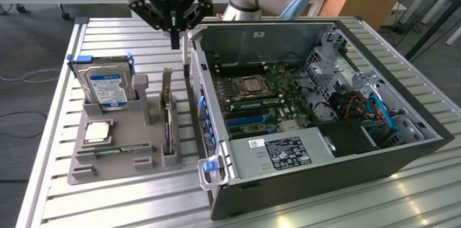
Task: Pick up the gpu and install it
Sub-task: 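Reach for the gpu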
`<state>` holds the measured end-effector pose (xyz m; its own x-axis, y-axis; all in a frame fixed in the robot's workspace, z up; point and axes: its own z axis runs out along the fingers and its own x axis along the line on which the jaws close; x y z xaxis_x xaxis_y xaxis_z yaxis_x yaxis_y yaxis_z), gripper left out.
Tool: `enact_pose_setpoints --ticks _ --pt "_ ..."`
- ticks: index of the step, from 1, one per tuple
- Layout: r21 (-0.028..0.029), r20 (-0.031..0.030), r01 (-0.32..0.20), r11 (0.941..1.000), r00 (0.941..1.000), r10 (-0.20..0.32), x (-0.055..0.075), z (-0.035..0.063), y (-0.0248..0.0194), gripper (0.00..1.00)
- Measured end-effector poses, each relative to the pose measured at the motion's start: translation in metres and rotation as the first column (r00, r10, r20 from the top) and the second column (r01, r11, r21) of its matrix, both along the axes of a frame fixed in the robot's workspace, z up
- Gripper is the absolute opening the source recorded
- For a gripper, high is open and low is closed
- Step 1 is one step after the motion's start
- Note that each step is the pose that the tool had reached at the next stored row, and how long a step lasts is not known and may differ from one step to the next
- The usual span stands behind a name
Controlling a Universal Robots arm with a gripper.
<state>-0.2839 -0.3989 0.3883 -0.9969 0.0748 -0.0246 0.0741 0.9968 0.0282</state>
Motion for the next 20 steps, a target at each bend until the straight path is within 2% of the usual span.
enact_pose_setpoints --ticks 5,13,20 --pt "-0.0028 0.0 0.0 1.0 1.0 0.0 -0.01 -0.0002 0.0 0.11" --pt "-0.003 0.0 0.0 1.0 1.0 0.0 -0.011 -0.0002 -0.0002 0.11" --pt "-0.0029 0.0 0.0 1.0 1.0 0.0 -0.014 -0.0002 -0.0051 0.11"
